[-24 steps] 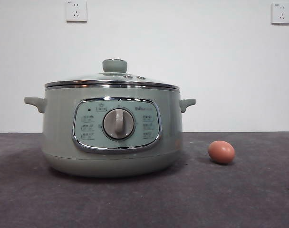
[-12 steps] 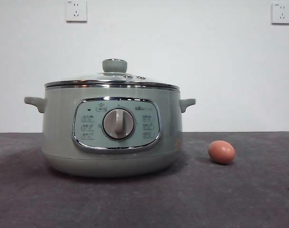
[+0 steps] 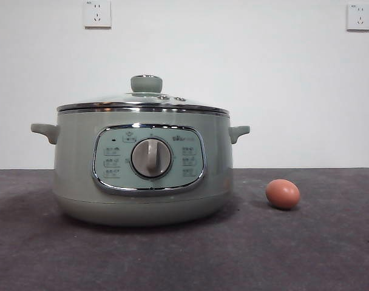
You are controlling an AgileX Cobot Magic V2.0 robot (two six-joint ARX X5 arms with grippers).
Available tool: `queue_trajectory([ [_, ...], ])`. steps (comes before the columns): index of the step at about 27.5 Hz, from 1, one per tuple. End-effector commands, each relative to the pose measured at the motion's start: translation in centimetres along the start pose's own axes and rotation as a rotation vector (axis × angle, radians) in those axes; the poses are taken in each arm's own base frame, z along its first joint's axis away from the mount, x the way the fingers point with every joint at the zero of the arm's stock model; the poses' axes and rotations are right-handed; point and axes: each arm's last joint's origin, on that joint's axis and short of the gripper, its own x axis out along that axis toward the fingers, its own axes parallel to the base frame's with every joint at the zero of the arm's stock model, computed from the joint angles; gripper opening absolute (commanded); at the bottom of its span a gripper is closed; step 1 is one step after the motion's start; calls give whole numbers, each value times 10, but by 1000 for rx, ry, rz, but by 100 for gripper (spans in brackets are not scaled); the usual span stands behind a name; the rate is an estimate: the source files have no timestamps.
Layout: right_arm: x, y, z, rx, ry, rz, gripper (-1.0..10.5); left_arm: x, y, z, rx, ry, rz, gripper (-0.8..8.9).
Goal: Pick up the egg,open the lid,put the egg in the pot,close the lid
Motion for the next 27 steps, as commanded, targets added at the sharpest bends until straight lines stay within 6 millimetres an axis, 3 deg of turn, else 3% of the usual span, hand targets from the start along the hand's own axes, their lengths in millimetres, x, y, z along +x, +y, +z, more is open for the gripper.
queue_trajectory([
  [1,1,0,1,-3,6,5,604,0,0,2,21,-7,-7,605],
  [7,7,-3,1,9,36,8,604,3,0,12,34,-14,-16,604],
  [12,14,-6,3,19,63,11,604,9,-3,36,85,-27,-47,602],
  [16,21,-9,4,29,87,13,604,25,-5,59,131,-1,-90,602],
  [21,31,-13,6,49,121,17,603,85,-8,90,234,129,-42,601],
  [27,38,-15,7,59,145,19,603,175,-16,95,356,276,-3,601],
])
